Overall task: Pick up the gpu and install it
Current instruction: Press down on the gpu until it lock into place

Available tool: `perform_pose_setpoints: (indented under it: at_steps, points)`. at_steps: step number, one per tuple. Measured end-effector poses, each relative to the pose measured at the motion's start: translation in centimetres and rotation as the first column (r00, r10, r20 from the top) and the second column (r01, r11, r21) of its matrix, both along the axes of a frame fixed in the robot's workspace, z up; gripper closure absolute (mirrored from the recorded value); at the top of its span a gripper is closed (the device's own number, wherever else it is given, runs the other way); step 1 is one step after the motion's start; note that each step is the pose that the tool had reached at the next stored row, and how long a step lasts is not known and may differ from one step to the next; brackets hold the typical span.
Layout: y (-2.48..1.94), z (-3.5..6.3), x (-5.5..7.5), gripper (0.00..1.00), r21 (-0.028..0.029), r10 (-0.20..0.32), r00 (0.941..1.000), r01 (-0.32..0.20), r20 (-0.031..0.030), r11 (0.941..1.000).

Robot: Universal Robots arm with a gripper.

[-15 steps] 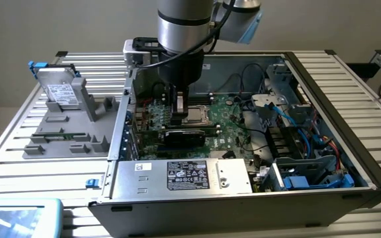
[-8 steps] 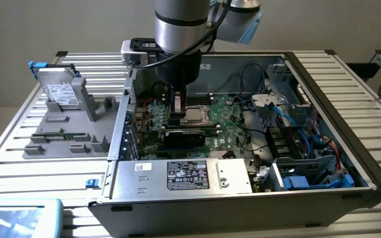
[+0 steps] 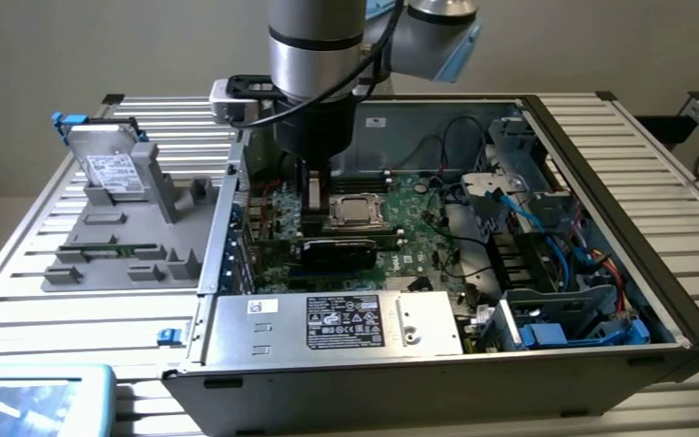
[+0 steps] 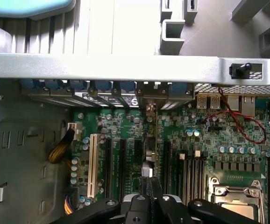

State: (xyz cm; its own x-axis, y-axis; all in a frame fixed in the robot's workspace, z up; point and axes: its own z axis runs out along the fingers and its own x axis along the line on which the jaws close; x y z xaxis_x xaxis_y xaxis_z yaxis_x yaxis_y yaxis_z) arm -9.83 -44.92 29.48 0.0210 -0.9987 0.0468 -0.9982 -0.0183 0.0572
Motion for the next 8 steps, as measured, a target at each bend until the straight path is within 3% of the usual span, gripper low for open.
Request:
perform_pose_setpoints:
  at_steps: [3, 8]
  points:
    - [0.07, -0.27, -0.3, 0.88, -0.0048, 0.0, 1.0, 0.0, 0.0084, 1.0]
    - [0.13, -1.09, -0.3, 0.88, -0.0051, -0.003, 0.9999, 0.003, 0.0126, 1.0]
